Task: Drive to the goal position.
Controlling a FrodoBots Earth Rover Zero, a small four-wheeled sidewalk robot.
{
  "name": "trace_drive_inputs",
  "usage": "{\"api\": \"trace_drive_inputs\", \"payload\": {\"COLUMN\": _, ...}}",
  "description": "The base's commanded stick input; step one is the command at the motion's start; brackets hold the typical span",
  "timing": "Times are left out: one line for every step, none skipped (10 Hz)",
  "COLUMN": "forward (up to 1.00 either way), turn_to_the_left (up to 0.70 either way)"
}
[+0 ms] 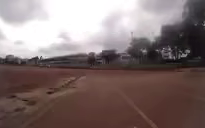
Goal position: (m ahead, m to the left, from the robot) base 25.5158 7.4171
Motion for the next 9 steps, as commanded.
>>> {"api": "trace_drive_inputs", "payload": {"forward": 1.0, "turn_to_the_left": 0.0}}
{"api": "trace_drive_inputs", "payload": {"forward": 1.0, "turn_to_the_left": 0.0}}
{"api": "trace_drive_inputs", "payload": {"forward": 1.0, "turn_to_the_left": 0.0}}
{"api": "trace_drive_inputs", "payload": {"forward": 1.0, "turn_to_the_left": 0.0}}
{"api": "trace_drive_inputs", "payload": {"forward": 1.0, "turn_to_the_left": 0.0}}
{"api": "trace_drive_inputs", "payload": {"forward": 1.0, "turn_to_the_left": 0.0}}
{"api": "trace_drive_inputs", "payload": {"forward": 1.0, "turn_to_the_left": 0.0}}
{"api": "trace_drive_inputs", "payload": {"forward": 1.0, "turn_to_the_left": 0.0}}
{"api": "trace_drive_inputs", "payload": {"forward": 1.0, "turn_to_the_left": 0.0}}
